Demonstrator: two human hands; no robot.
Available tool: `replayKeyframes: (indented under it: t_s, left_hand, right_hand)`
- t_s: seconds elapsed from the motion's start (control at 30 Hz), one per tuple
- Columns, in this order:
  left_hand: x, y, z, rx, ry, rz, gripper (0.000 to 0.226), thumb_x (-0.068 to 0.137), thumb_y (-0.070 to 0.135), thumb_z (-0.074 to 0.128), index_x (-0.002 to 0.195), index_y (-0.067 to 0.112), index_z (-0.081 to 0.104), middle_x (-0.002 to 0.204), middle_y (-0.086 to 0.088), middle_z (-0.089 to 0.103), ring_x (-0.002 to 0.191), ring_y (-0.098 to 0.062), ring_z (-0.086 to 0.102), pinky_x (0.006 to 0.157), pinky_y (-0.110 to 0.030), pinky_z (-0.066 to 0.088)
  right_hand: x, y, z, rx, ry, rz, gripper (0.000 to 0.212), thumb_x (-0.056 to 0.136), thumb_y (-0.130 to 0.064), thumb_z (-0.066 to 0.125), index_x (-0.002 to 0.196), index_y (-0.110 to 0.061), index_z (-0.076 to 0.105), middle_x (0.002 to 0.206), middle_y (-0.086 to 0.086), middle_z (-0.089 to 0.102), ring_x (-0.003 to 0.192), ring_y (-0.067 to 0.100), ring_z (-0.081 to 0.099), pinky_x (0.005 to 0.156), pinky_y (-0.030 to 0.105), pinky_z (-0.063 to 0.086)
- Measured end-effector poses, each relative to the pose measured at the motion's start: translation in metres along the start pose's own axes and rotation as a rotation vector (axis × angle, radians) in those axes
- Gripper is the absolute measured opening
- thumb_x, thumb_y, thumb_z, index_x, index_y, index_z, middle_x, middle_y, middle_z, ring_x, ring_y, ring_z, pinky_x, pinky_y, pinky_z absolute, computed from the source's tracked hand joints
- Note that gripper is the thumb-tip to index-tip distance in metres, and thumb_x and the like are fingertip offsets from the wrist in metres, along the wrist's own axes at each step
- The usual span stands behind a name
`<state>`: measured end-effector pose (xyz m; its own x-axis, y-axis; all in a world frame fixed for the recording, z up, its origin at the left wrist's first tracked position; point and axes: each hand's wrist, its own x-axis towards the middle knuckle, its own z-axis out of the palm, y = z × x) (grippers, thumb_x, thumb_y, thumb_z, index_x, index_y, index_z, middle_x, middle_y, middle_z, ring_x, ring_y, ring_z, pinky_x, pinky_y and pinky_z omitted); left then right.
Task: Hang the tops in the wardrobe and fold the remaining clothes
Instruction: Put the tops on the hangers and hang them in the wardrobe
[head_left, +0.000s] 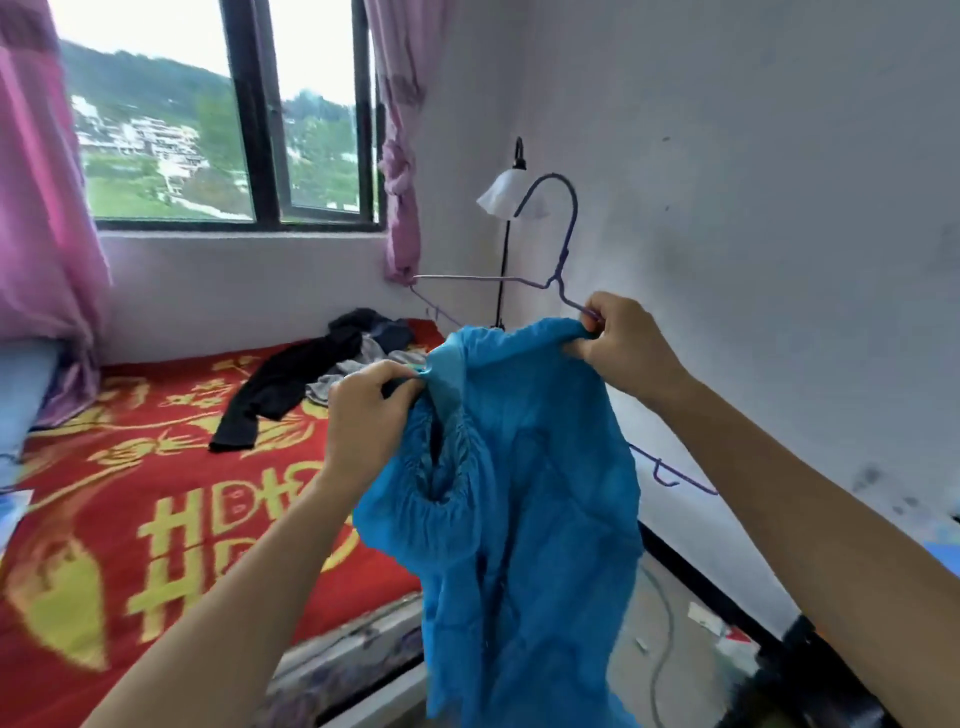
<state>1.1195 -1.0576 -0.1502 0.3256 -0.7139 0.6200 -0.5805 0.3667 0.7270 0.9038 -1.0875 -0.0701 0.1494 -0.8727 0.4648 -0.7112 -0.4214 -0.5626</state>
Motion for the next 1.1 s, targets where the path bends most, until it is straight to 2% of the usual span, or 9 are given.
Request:
replayKeyframes:
  t_s: [0.17, 0.27, 0.33, 0.47, 0.6, 0.83, 0.9, 1.0, 1.1]
  left_hand:
    - [0.042, -0.057, -0.030, 0.127, 0.089, -0.051, 0.011, 0.081, 0.002, 0.066, 0.089, 0.004, 0.074, 0.084, 0.005, 0.066, 0.079, -0.008, 0.056, 0.070, 0.004, 0.033]
    - [0.067, -0.093, -0.038, 0.182, 0.126, -0.085, 0.012, 0.082, 0.002, 0.065, 0.090, 0.004, 0.074, 0.090, -0.001, 0.070, 0.082, -0.011, 0.059, 0.070, -0.005, 0.035]
    - [0.090, -0.121, -0.039, 0.239, 0.158, -0.124, 0.012, 0.082, 0.003, 0.066, 0.091, 0.005, 0.074, 0.089, -0.003, 0.070, 0.079, -0.011, 0.058, 0.069, -0.010, 0.034]
    - [0.135, -0.185, -0.031, 0.349, 0.218, -0.188, 0.010, 0.081, 0.003, 0.067, 0.088, 0.002, 0.074, 0.087, -0.008, 0.072, 0.075, -0.017, 0.060, 0.063, -0.008, 0.033]
    - [0.163, -0.250, -0.022, 0.441, 0.250, -0.345, 0.008, 0.081, 0.003, 0.067, 0.084, -0.001, 0.073, 0.085, -0.014, 0.072, 0.077, -0.024, 0.062, 0.063, -0.017, 0.032]
    - [0.146, -0.327, -0.012, 0.461, 0.268, -0.615, 0.005, 0.082, 0.003, 0.068, 0.079, -0.001, 0.071, 0.069, -0.005, 0.067, 0.059, -0.004, 0.053, 0.056, -0.017, 0.033]
    - [0.142, -0.333, -0.009, 0.446, 0.291, -0.639, 0.005, 0.082, 0.002, 0.068, 0.081, -0.002, 0.071, 0.071, -0.002, 0.065, 0.065, -0.009, 0.055, 0.057, -0.015, 0.035]
    - [0.139, -0.342, -0.006, 0.416, 0.317, -0.652, 0.004, 0.081, 0.003, 0.069, 0.082, 0.000, 0.071, 0.074, 0.003, 0.063, 0.069, -0.007, 0.056, 0.064, -0.006, 0.038]
    - [0.128, -0.352, -0.006, 0.388, 0.335, -0.660, 0.001, 0.079, 0.004, 0.072, 0.079, 0.004, 0.071, 0.074, 0.011, 0.062, 0.069, 0.005, 0.056, 0.067, -0.001, 0.036]
  right_hand:
    - [0.069, -0.017, 0.077, 0.035, -0.031, -0.156, 0.042, 0.082, -0.002, 0.060, 0.060, -0.018, 0.028, 0.057, -0.003, 0.035, 0.053, 0.010, 0.032, 0.049, 0.016, 0.028]
    - [0.112, -0.022, 0.128, 0.081, -0.061, -0.222, 0.042, 0.080, -0.001, 0.059, 0.059, -0.018, 0.027, 0.056, -0.003, 0.034, 0.053, 0.011, 0.030, 0.053, 0.031, 0.021]
    - [0.144, -0.021, 0.168, 0.145, -0.074, -0.246, 0.042, 0.078, 0.001, 0.058, 0.059, -0.018, 0.027, 0.056, -0.003, 0.033, 0.054, 0.015, 0.030, 0.053, 0.031, 0.019]
    - [0.207, -0.007, 0.254, 0.260, -0.161, -0.210, 0.041, 0.076, 0.000, 0.061, 0.057, -0.018, 0.029, 0.054, -0.003, 0.031, 0.052, 0.011, 0.028, 0.049, 0.021, 0.026]
    - [0.259, 0.009, 0.337, 0.323, -0.337, -0.138, 0.038, 0.074, -0.002, 0.063, 0.057, -0.016, 0.032, 0.054, -0.003, 0.034, 0.054, 0.013, 0.031, 0.049, 0.026, 0.024]
    - [0.227, 0.016, 0.473, 0.483, -0.730, 0.037, 0.042, 0.077, -0.029, 0.074, 0.068, -0.017, 0.035, 0.064, -0.001, 0.045, 0.060, 0.015, 0.040, 0.058, 0.031, 0.032]
    - [0.204, 0.021, 0.501, 0.480, -0.821, 0.082, 0.043, 0.076, -0.034, 0.074, 0.070, -0.017, 0.036, 0.066, -0.002, 0.044, 0.062, 0.014, 0.040, 0.058, 0.032, 0.030]
    - [0.189, 0.026, 0.534, 0.473, -0.872, 0.152, 0.037, 0.074, -0.027, 0.074, 0.070, -0.015, 0.039, 0.069, 0.002, 0.049, 0.066, 0.017, 0.045, 0.058, 0.033, 0.034]
    - [0.195, 0.026, 0.543, 0.539, -0.839, 0.082, 0.041, 0.072, -0.002, 0.067, 0.061, -0.018, 0.030, 0.059, -0.002, 0.035, 0.059, 0.013, 0.032, 0.054, 0.028, 0.026]
